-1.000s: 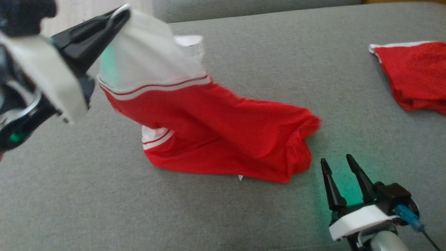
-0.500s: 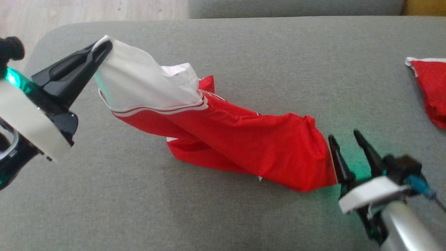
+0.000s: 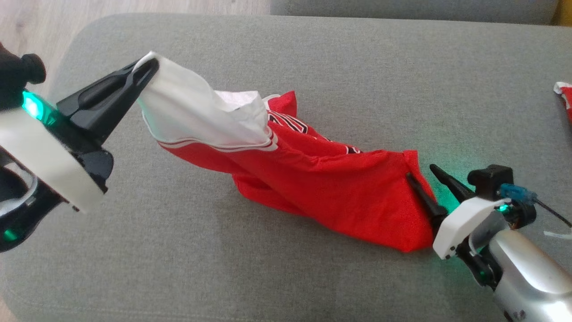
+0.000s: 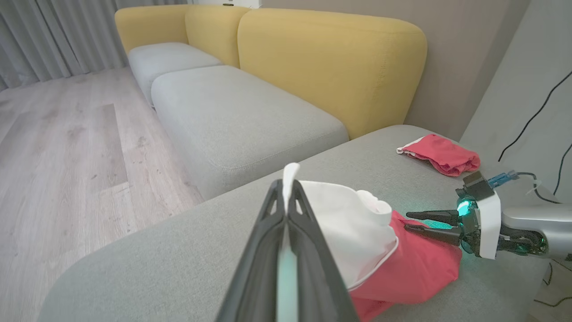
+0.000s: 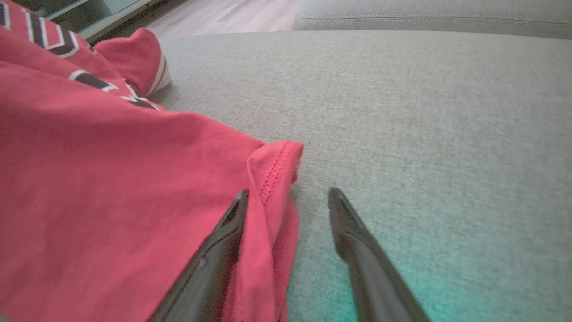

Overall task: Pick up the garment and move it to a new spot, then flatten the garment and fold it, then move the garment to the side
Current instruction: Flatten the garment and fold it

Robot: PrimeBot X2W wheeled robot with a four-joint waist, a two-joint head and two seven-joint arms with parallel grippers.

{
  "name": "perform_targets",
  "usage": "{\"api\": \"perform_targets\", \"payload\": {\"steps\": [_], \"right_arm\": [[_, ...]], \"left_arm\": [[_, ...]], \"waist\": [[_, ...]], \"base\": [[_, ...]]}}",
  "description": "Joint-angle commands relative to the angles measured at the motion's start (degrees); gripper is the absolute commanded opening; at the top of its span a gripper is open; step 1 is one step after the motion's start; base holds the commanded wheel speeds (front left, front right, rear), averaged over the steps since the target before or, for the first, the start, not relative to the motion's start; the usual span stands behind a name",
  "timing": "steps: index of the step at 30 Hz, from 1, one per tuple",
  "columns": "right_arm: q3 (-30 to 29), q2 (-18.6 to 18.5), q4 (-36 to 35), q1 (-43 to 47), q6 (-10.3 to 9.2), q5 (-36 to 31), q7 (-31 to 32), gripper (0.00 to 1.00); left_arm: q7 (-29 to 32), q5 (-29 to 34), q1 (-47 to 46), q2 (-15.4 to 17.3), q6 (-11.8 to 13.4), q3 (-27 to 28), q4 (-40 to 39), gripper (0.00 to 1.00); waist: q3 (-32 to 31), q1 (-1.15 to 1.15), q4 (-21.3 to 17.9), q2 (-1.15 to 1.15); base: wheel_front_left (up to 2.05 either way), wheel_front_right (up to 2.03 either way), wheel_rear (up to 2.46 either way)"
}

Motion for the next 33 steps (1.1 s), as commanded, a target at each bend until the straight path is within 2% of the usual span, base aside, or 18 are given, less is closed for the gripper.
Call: {"api": "perform_targets", "payload": {"steps": [1, 6, 9, 12, 17, 20, 23, 25, 28, 31, 32, 33], "right_arm": [[0.2, -1.1, -0.7, -2.1, 0.39, 0.7, -1.6, 0.0], [-0.4, -2.2, 0.4, -5.5, 0.39, 2.0, -5.7, 0.0], [-3.3, -3.9, 1.5, -9.0, 0.39, 1.7, -8.9, 0.0], [-7.4, -5.7, 1.7, -13.2, 0.39, 0.1, -10.7, 0.0], [-13.0, -8.1, -2.2, -15.7, 0.39, -2.3, -11.2, 0.0], [-15.9, -9.5, -6.1, -10.5, 0.39, -3.1, -11.3, 0.0], [-16.5, -10.6, -10.0, -0.2, 0.39, -1.3, -11.3, 0.0], [-17.4, -11.0, -12.4, 8.0, 0.39, -0.5, -11.3, 0.0], [-19.0, -9.4, -16.3, 19.7, 0.39, 0.4, -11.3, 0.0], [-18.5, -8.1, -17.6, 27.8, 0.39, 0.6, -11.3, 0.0], [-18.9, -7.5, -17.9, 29.7, 0.39, 0.6, -11.3, 0.33], [-19.5, -7.0, -18.1, 31.2, 0.39, 0.6, -11.3, 1.0]], "left_arm": [[-1.3, 1.8, -2.4, 1.1, -0.5, 3.7, -0.1, 0.0], [-4.5, 8.0, -6.2, -4.1, -2.9, 3.8, 4.9, 0.0], [-7.5, 12.8, -10.5, -8.7, -3.8, 4.7, 9.6, 0.0], [-12.1, 17.3, -14.8, -12.8, -3.6, 6.4, 14.8, 0.0], [-16.4, 18.1, -17.0, -15.6, -4.3, 8.2, 18.4, 0.0], [-17.4, 16.5, -13.9, -13.9, -4.7, 7.9, 16.8, 0.0], [-17.8, 14.1, -6.9, -9.6, -3.1, 6.8, 12.1, 0.0], [-18.4, 12.4, -0.7, -6.2, -0.9, 5.5, 8.0, 0.0], [-20.6, 10.7, 9.3, -1.6, 3.6, 2.8, 2.1, 0.0], [-23.1, 9.6, 17.5, 0.5, 7.9, 1.6, -1.5, 0.0], [-23.6, 9.5, 19.6, 0.5, 9.0, 1.6, -2.2, 0.0], [-23.9, 9.7, 21.5, 0.3, 9.9, 1.7, -2.7, 0.0]], "waist": [[0.3, 0.0, 0.0, 0.0], [0.3, 0.0, -0.7, 0.0], [-0.3, 0.0, -1.7, 0.0], [-1.3, 0.0, -3.3, 0.0], [-2.4, 0.0, -4.9, 0.0], [-3.0, 0.0, -5.3, 0.0], [-2.7, 0.0, -5.0, 0.0], [-2.2, 0.0, -4.5, 0.0], [-1.4, 0.0, -3.9, 0.0], [-0.8, 0.0, -3.5, 0.0], [-0.8, 0.0, -3.3, 0.0], [-0.9, 0.0, -3.1, 0.0]], "base": [[0.0, 0.0, 0.0], [0.0, 0.0, 0.0], [0.0, 0.0, 0.0], [0.0, 0.0, 0.0], [0.0, 0.0, 0.0], [0.0, 0.0, 0.0], [0.0, 0.0, 0.0], [0.0, 0.0, 0.0], [0.0, 0.0, 0.0], [0.0, 0.0, 0.0], [0.0, 0.0, 0.0], [0.0, 0.0, 0.0]]}}
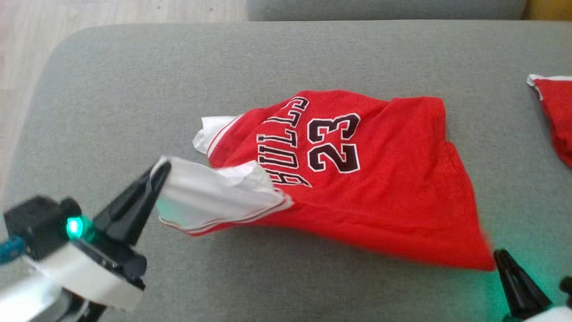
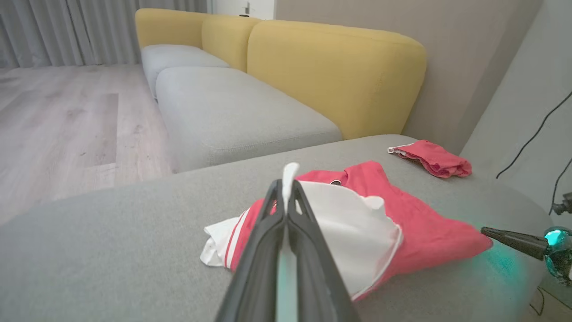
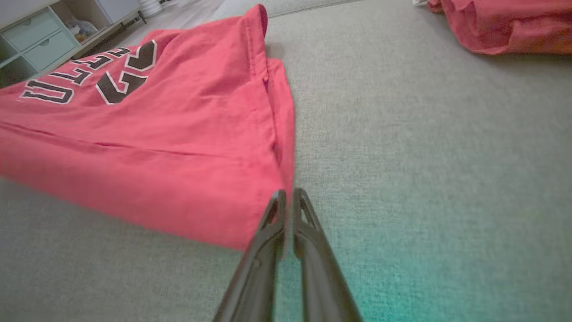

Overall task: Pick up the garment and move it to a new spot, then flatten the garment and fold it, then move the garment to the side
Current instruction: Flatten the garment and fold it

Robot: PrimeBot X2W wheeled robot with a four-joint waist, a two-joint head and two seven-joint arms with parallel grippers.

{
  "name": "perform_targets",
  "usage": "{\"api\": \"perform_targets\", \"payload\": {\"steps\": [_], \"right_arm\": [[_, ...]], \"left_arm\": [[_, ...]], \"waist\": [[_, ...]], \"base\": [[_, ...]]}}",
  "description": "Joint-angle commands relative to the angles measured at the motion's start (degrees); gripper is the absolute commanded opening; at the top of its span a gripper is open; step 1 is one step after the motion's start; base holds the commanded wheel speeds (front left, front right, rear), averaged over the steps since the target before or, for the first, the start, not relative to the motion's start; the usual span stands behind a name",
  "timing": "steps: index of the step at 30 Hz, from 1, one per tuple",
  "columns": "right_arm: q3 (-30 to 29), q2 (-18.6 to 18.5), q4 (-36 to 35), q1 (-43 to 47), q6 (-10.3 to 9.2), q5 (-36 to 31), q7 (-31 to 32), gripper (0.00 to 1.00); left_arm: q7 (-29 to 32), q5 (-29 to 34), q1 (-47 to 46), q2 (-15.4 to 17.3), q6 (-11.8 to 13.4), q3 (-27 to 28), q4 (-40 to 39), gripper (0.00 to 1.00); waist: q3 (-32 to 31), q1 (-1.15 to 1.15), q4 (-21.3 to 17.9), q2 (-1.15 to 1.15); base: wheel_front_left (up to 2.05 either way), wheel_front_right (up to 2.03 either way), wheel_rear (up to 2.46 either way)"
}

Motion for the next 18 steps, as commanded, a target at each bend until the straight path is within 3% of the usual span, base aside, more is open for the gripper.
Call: {"api": "perform_targets", "payload": {"steps": [1, 7, 12, 18], "right_arm": [[-1.4, -1.2, -2.0, 0.8, 0.39, 0.1, -0.3, 1.0], [-4.7, -1.2, -6.6, 4.1, 0.39, -1.2, 1.5, 1.0], [-1.6, -1.8, -10.5, 2.8, 0.39, 0.4, 6.3, 1.0], [0.9, -1.8, -9.5, 1.0, 0.39, 3.1, 9.0, 1.0]], "left_arm": [[-1.1, 0.3, -0.3, 2.3, 1.3, 3.8, -1.9, 0.0], [-1.3, 2.3, 5.6, -0.5, 1.8, 7.8, -3.2, 0.0], [-1.4, 4.1, 8.3, -2.0, 0.1, 10.3, -2.7, 0.0], [-1.4, 5.6, 8.5, -3.5, -2.7, 11.3, -1.5, 0.0]], "waist": [[-0.2, 0.0, 0.6, 0.0], [-1.0, 0.0, 1.5, 0.0], [-1.3, 0.0, 2.1, 0.0], [-0.8, 0.0, 4.0, 0.0]], "base": [[0.0, 0.0, 0.0], [0.0, 0.0, 0.0], [0.0, 0.0, 0.0], [0.0, 0.0, 0.0]]}}
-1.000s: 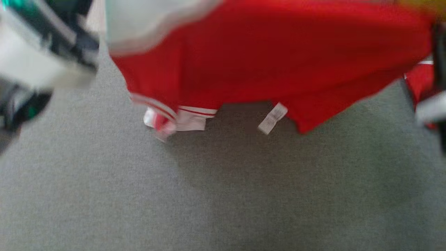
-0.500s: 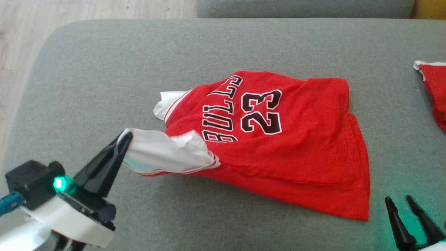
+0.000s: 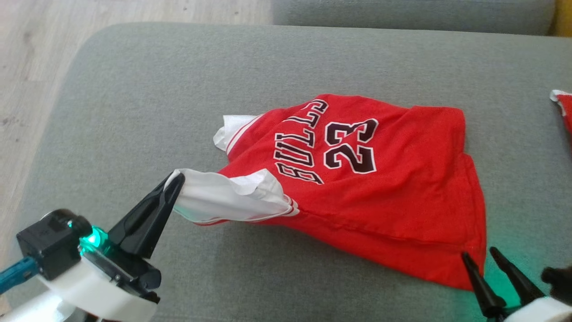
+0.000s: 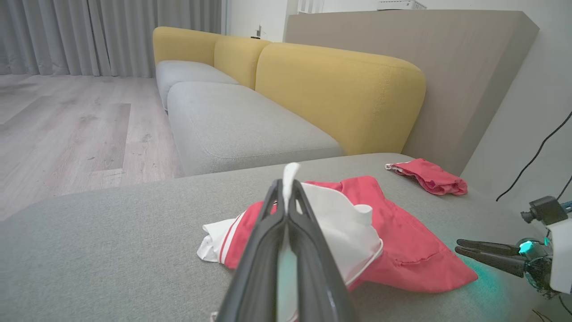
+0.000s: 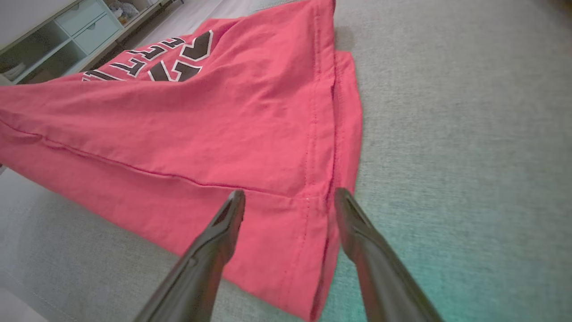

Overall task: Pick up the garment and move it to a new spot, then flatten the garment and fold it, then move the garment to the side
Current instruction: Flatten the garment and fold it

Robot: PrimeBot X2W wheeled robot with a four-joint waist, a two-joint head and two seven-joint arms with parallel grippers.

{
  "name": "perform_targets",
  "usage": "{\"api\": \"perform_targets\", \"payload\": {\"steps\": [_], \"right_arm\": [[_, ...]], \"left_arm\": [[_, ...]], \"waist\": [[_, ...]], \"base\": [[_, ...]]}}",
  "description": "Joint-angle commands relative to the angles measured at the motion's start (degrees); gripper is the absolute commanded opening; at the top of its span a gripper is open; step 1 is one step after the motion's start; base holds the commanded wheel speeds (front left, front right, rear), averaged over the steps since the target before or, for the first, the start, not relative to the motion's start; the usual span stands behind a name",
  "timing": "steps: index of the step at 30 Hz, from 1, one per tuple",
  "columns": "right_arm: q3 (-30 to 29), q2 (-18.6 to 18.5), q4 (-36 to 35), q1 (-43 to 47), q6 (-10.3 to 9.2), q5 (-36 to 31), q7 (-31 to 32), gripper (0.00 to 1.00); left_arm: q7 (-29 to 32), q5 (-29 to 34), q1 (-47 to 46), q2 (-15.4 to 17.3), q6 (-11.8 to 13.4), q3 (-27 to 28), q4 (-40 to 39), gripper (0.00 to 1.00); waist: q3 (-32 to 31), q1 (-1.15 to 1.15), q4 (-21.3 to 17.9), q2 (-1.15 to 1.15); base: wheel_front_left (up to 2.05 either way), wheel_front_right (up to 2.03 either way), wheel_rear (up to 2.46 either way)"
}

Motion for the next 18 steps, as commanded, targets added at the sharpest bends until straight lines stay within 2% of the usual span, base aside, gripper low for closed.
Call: {"api": "perform_targets", "payload": {"steps": [1, 15, 16, 17, 18], "right_arm": [[1.7, -2.2, -0.6, -2.4, 0.39, 0.8, 0.2, 1.0], [7.3, -2.5, 7.5, -7.8, 0.39, 4.6, -1.5, 1.0], [7.8, -2.4, 7.7, -8.3, 0.39, 4.8, -2.1, 0.91], [8.3, -2.4, 8.0, -8.8, 0.39, 5.0, -2.5, 0.69], [8.8, -2.3, 8.4, -9.3, 0.39, 5.1, -2.9, 0.38]], "left_arm": [[-0.5, 0.6, -2.1, 1.7, -0.6, 3.3, -0.7, 0.0], [-0.6, 1.0, -2.6, 1.6, -1.5, 4.5, -0.4, 0.0], [-0.6, 1.0, -2.5, 1.6, -1.4, 4.6, -0.4, 0.0], [-0.6, 0.9, -2.5, 1.6, -1.4, 4.8, -0.4, 0.0], [-0.6, 0.9, -2.3, 1.6, -1.4, 5.0, -0.4, 0.0]], "waist": [[0.3, 0.0, 0.5, 0.0], [1.6, 0.0, 0.5, 0.0], [1.6, 0.0, 0.4, 0.0], [1.7, 0.0, 0.3, 0.0], [1.7, 0.0, 0.2, 0.0]], "base": [[0.0, 0.0, 0.0], [0.0, 0.0, 0.0], [0.0, 0.0, 0.0], [0.0, 0.0, 0.0], [0.0, 0.0, 0.0]]}}
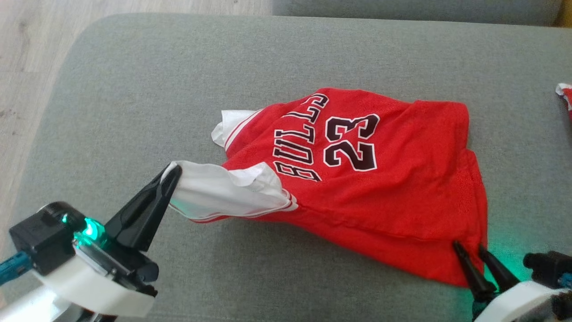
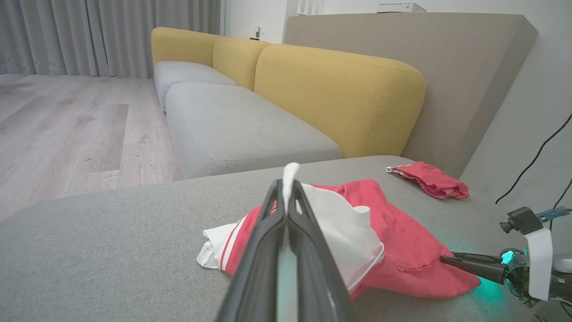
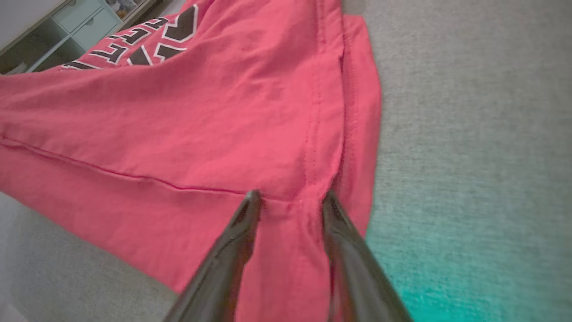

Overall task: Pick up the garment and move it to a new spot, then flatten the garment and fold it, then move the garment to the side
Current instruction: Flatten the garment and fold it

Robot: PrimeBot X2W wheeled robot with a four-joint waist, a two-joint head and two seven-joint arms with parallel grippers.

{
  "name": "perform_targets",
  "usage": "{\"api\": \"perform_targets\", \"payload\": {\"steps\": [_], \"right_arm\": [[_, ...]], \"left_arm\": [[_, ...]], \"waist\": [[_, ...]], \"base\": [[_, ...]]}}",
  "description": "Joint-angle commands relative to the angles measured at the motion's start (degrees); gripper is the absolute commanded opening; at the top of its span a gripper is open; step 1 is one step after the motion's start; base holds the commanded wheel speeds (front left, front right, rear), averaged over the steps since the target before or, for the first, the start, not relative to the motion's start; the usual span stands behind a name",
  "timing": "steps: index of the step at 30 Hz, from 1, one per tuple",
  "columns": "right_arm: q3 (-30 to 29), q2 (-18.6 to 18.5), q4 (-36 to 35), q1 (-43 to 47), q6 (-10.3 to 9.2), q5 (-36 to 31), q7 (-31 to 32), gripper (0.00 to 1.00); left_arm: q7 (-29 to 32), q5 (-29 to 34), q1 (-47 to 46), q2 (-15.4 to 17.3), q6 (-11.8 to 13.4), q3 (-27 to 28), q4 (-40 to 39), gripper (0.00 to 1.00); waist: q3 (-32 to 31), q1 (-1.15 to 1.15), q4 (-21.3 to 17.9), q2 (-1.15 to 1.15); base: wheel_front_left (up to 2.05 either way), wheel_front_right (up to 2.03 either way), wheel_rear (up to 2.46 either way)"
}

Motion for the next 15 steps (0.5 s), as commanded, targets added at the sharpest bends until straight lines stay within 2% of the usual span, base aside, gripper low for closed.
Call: {"api": "perform_targets", "payload": {"steps": [1, 2, 9, 12, 15], "right_arm": [[1.3, -1.9, -0.7, -1.3, 0.39, 0.3, -1.0, 0.16], [1.8, -1.9, -0.3, -1.7, 0.39, 0.5, -1.3, 0.0], [2.1, -3.5, 0.0, -3.0, 0.39, 0.3, -4.8, 0.0], [-0.6, -4.6, -2.1, -3.2, 0.39, 0.2, -6.0, 0.0], [-5.5, -6.3, -7.1, -3.7, 0.39, 0.1, -6.6, 0.0]], "left_arm": [[-0.6, 0.3, -2.2, 2.2, 0.0, 3.4, -0.8, 0.0], [-0.6, 0.4, -2.1, 2.1, 0.0, 3.6, -0.8, 0.0], [-0.6, 1.0, -2.1, 2.4, -0.2, 5.0, -0.8, 0.0], [-0.6, 1.8, -2.6, 3.0, -0.2, 6.6, -1.6, 0.0], [-0.5, 2.3, -4.1, 4.7, -0.7, 8.6, -2.8, 0.0]], "waist": [[0.1, 0.0, -0.2, 0.0], [0.1, 0.0, -0.2, 0.0], [-1.4, 0.0, -0.7, 0.0], [-3.1, 0.0, -1.3, 0.0], [-4.9, 0.0, -2.2, 0.0]], "base": [[0.0, 0.0, 0.0], [0.0, 0.0, 0.0], [0.0, 0.0, 0.0], [0.0, 0.0, 0.0], [0.0, 0.0, 0.0]]}}
